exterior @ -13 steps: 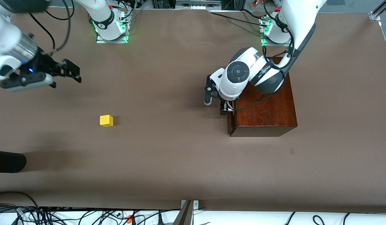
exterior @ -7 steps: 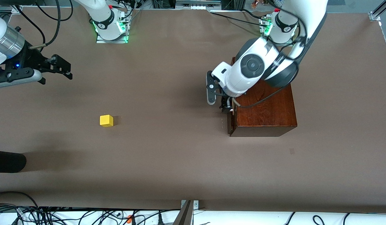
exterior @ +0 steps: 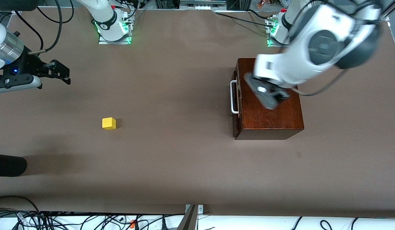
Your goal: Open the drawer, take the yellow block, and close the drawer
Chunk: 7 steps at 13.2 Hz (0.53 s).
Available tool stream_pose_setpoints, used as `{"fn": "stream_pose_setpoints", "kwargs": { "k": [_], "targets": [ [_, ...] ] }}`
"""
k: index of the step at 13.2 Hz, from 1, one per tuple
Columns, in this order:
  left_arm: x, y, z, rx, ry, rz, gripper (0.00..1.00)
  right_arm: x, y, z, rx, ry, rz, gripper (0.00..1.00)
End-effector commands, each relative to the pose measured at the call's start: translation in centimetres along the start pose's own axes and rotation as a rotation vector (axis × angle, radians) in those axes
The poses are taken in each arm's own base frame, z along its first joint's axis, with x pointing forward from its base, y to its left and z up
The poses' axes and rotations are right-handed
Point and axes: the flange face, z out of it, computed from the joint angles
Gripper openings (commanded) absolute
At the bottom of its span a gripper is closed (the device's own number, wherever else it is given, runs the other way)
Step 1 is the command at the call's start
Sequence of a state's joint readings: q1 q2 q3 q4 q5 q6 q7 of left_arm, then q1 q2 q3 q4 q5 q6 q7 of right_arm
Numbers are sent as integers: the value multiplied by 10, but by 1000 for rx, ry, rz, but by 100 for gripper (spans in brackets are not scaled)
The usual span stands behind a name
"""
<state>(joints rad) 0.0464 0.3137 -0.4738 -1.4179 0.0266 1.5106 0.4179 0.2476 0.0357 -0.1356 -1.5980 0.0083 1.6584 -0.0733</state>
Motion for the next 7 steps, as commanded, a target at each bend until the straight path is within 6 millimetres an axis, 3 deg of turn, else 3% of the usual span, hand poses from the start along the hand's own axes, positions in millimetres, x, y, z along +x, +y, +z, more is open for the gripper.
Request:
{"fn": "stream_pose_setpoints", "kwargs": {
  "k": [1, 3, 4, 5, 7],
  "targets": [
    [-34, -30, -28, 92, -27, -115, 100, 5, -2, -8, 1, 2, 1, 100],
    [-51, -47, -38, 125, -24, -182, 100, 7, -1, -4, 4, -3, 1, 100],
    [-70, -54, -56, 159, 0, -276, 100, 8, -1, -2, 3, -6, 4, 100],
    [-84, -65, -61, 165, 12, -405, 100, 9, -1, -2, 3, -3, 10, 100],
    [-111, -66, -79, 193, 57, -661, 100, 10, -1, -6, 1, 5, 12, 100]
  ]
}}
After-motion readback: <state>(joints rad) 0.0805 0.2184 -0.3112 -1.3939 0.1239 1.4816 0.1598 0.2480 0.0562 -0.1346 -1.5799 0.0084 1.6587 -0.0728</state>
